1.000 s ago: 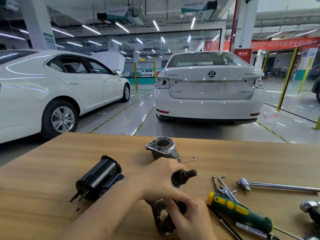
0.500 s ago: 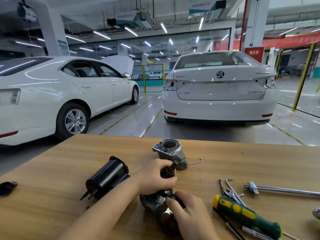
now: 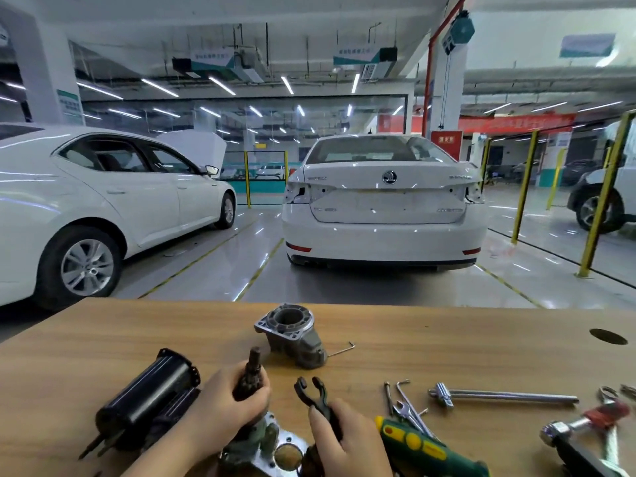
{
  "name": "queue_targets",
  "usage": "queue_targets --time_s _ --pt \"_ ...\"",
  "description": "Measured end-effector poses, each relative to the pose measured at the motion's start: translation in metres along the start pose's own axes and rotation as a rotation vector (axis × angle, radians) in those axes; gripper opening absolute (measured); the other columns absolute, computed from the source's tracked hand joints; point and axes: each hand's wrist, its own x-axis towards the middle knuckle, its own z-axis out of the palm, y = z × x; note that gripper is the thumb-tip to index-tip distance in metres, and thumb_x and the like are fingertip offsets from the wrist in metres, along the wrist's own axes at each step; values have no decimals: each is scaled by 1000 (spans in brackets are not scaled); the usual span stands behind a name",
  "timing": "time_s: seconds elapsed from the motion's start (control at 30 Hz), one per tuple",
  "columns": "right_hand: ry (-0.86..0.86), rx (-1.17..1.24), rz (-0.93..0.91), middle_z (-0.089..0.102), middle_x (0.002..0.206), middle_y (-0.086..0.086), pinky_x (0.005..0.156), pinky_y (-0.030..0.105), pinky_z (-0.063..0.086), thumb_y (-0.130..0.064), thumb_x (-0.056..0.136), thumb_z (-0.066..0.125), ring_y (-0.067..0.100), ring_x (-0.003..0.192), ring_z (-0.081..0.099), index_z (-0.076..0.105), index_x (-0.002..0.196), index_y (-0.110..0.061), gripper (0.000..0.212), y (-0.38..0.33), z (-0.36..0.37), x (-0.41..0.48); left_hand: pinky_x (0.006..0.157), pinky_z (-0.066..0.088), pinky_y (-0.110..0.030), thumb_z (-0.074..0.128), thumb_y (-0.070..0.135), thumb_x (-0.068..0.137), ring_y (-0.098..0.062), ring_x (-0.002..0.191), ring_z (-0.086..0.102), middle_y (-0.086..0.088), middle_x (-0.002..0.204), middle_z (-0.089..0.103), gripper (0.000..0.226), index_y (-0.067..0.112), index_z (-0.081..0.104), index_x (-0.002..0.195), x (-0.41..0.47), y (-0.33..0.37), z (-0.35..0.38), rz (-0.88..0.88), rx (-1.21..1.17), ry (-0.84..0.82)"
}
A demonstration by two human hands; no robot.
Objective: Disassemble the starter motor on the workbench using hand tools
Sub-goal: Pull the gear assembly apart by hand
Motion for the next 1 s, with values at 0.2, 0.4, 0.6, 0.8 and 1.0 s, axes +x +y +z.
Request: queue_targets --time_s 0.2,0.4,0.6,0.8,1.0 --pt "-62 -370 -180 53 74 -6 59 19 34 -50 92 38 17 76 51 48 87 -22 31 -13 -7 4 57 39 -12 58 12 87 -1 56 51 5 59 57 29 27 56 62 -8 1 -1 -1 102 4" --pt "-68 -540 -320 56 78 -3 64 29 43 -51 94 31 17 69 51 45 89 -22 33 -16 -8 2 56 36 -11 59 11 83 1 55 48 16 55 53 34 33 49 58 -16 8 6 62 177 48" --pt "138 -228 -150 53 61 -6 58 19 39 -40 94 40 7 57 49 42 72 -27 26 -5 -12 4 56 38 -14 57 20 85 -2 60 52 6 60 54 13 15 55 72 -16 10 20 114 202 104" --pt "234 -313 -125 54 61 -8 52 21 36 -43 92 41 9 58 50 47 76 -21 27 1 -27 8 58 40 -12 57 19 85 -1 60 52 7 59 53 14 18 54 71 -17 9 22 119 183 133" --pt "180 -675 -88 39 56 -13 42 17 21 -49 92 39 7 49 36 41 76 -28 26 -4 -30 9 56 39 -11 55 17 88 -1 58 51 5 59 53 17 12 55 72 -24 3 23 95 125 210"
